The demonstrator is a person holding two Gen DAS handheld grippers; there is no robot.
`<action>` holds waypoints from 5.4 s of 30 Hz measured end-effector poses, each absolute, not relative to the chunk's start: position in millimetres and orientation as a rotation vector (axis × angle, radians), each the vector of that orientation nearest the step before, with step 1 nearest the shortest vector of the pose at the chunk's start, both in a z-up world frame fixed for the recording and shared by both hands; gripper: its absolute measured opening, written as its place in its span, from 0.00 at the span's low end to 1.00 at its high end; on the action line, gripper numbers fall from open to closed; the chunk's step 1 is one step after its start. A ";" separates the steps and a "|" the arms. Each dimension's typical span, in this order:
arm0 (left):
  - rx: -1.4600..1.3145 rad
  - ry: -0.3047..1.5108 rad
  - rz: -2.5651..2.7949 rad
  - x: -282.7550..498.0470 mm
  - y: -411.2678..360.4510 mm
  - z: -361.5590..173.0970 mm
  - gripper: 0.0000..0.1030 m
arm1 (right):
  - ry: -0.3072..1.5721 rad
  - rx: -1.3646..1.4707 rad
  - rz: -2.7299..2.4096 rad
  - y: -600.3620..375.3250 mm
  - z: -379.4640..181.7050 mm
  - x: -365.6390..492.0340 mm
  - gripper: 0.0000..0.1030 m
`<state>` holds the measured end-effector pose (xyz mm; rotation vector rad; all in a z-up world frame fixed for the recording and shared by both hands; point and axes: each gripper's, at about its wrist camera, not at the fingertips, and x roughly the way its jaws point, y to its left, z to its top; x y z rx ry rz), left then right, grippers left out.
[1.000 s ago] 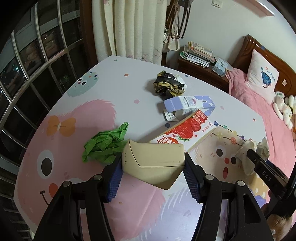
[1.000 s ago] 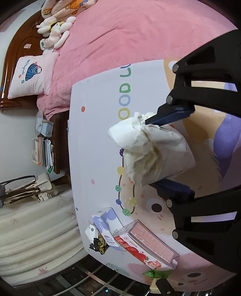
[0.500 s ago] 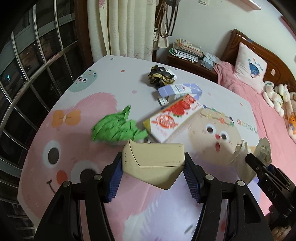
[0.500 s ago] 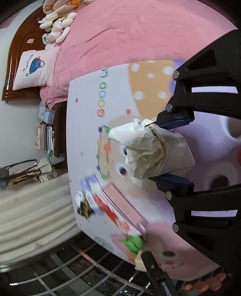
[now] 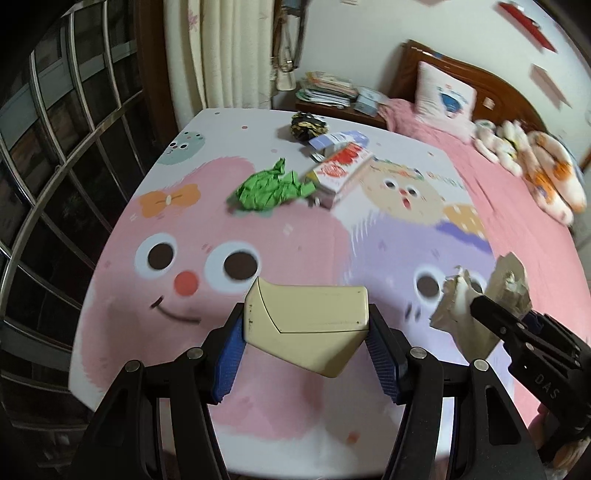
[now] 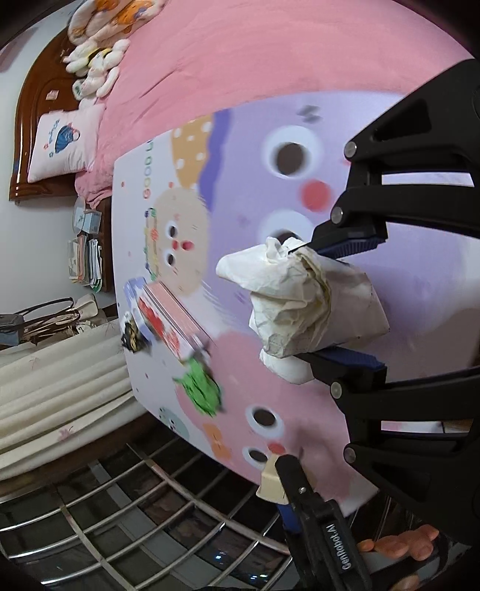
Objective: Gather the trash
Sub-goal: 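Carry the beige box and white tissue down over the trash bin, then open both grippers over the bin, dropping the box and tissue, then raise both grippers back up toward the table, then grasp the green crumpled paper with left gripper while right gripper grasps strawberry carton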
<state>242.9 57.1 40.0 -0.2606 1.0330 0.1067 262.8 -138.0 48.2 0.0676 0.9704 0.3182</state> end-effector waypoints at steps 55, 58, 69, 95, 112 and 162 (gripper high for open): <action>-0.054 1.407 -0.257 20.2 -18.3 -336.1 0.64 | 1.374 0.270 0.018 -161.8 -344.1 -38.8 0.39; -0.035 1.403 -0.250 20.1 -20.9 -352.3 0.88 | 1.382 0.280 0.016 -168.9 -360.1 -39.5 0.39; -0.058 1.348 -0.120 10.6 6.4 -345.4 0.88 | 1.398 0.271 0.049 -159.5 -384.7 -28.0 0.42; -0.149 1.246 0.012 2.4 58.2 -242.1 0.88 | 1.332 0.160 0.124 -114.2 -304.6 -13.6 0.64; -0.123 1.084 0.011 -5.3 61.2 -54.0 0.88 | 1.203 0.142 0.227 -110.5 -118.4 -14.5 0.64; 0.084 0.976 -0.163 338.3 140.7 98.0 0.88 | 0.954 0.199 0.073 -71.8 69.0 267.4 0.64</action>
